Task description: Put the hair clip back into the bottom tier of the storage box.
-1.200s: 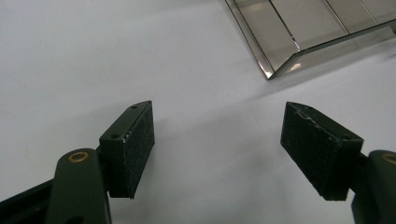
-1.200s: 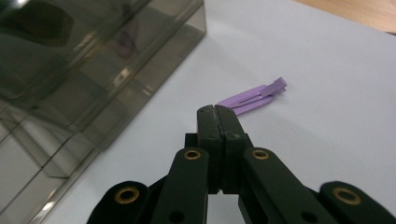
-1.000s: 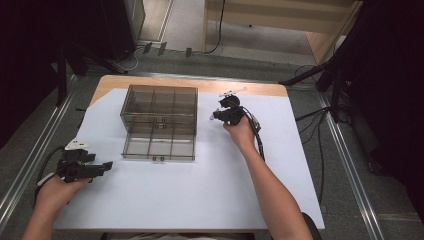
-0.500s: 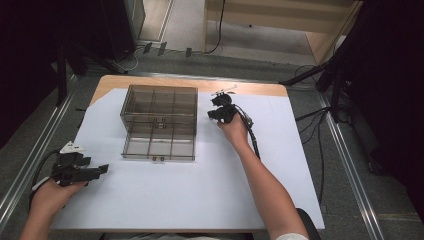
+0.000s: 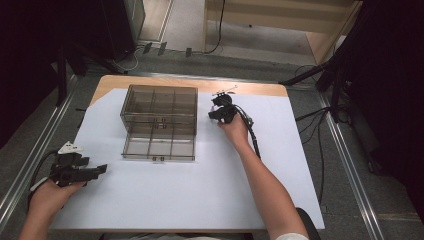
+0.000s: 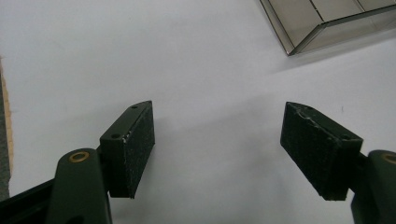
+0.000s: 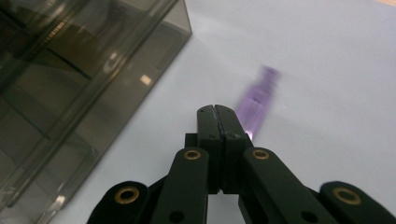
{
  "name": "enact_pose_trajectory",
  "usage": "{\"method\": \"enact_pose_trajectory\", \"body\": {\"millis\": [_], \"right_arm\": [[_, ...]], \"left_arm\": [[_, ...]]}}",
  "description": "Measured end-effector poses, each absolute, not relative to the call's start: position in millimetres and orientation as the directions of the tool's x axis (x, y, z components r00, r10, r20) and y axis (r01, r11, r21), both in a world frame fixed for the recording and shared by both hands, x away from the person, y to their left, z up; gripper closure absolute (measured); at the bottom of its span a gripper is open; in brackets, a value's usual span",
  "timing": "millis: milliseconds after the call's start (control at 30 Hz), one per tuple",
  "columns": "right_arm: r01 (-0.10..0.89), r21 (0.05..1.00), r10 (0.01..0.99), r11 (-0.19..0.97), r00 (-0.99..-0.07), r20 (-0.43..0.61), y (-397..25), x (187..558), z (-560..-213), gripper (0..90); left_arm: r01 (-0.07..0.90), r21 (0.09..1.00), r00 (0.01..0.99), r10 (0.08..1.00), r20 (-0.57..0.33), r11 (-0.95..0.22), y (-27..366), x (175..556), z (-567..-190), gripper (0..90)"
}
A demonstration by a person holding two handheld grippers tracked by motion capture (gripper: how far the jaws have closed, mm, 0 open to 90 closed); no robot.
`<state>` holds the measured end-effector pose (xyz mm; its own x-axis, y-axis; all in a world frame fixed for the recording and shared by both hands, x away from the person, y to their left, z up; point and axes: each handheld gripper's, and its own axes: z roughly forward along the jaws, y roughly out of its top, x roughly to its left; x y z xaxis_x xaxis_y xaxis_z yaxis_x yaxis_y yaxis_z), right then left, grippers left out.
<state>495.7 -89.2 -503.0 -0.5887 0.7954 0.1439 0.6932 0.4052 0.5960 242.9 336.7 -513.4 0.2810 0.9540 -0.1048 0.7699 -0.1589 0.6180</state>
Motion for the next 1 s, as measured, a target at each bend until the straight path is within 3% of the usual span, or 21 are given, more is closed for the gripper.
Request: {"method": "enact_pose_trajectory", "body": {"millis": [333,567,633,800,867,1000], "right_arm": [[0.698,0.586,0.792,0.410,-0.591,0.150,-98,495,-503,90.0],[0.662,0.589,0.774,0.464,-0.626,0.094,-97,493,-491,90.0],[0.679,0.556,0.764,0.480,-0.635,0.116,-97,500,-484,87.6],[0.650,0.524,0.739,0.551,-0.672,0.056,-93,507,-474,84.6],[0.657,0.456,0.724,0.600,-0.688,0.040,-88,515,-472,79.8],[0.641,0.399,0.698,0.656,-0.716,0.002,-80,521,-473,78.2]], "left_arm": [[0.766,0.623,0.286,0.952,-0.111,-0.158,335,246,-513,27.2],[0.767,0.620,0.291,0.950,-0.110,-0.163,336,247,-512,27.2],[0.758,0.634,0.290,0.950,-0.115,-0.154,335,248,-511,27.2],[0.758,0.633,0.294,0.949,-0.112,-0.160,334,249,-510,27.2],[0.752,0.641,0.290,0.950,-0.115,-0.152,335,249,-510,27.3],[0.751,0.645,0.288,0.950,-0.121,-0.145,336,248,-509,27.3]]}}
